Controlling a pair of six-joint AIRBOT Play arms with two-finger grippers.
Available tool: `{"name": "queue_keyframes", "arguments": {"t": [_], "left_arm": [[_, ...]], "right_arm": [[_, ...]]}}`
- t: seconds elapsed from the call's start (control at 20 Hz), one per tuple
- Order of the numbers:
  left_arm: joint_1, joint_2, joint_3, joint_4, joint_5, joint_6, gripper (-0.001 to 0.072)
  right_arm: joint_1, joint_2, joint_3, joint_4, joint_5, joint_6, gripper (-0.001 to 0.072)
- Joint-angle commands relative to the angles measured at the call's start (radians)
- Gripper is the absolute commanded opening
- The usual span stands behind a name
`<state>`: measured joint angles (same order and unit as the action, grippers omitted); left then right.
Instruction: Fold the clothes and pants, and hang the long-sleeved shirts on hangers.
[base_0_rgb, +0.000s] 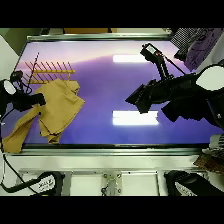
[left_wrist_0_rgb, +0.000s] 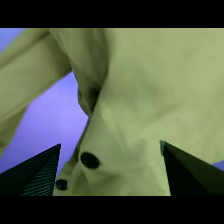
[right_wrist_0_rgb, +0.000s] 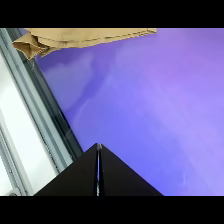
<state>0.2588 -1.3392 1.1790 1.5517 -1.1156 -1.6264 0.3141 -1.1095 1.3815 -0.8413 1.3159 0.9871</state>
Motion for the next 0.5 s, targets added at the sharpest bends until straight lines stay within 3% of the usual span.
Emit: {"name": "queue_keyframes", "arguments": {"t": [0.0,0.1,0.15,0.25,0.3,0.45], "left_arm": [[0.063,-0.104,-0.047,-0.187,0.072,0.045,0.0710],[0.042,-0.128,-0.047,-0.250,0.087,0.072,0.0709],[0.020,-0.129,-0.047,-0.262,0.088,0.072,0.0657],[-0.029,-0.101,-0.047,-0.270,0.089,0.072,0.0123],[-0.064,-0.072,-0.047,-0.271,0.086,0.076,0.0015],[-0.216,0.056,-0.047,-0.272,0.069,0.079,0.0014]], "right_arm": [[0.001,0.000,0.000,0.000,0.000,0.000,0.0018],[0.001,0.000,0.000,0.000,0.000,0.000,0.0018],[0.001,0.000,0.000,0.000,0.000,0.000,0.0018],[0.001,-0.001,0.000,0.000,0.000,0.000,0.0018],[0.001,-0.001,0.000,0.000,0.000,0.000,0.0018],[0.002,-0.001,0.000,0.034,0.001,0.001,0.0018]]}}
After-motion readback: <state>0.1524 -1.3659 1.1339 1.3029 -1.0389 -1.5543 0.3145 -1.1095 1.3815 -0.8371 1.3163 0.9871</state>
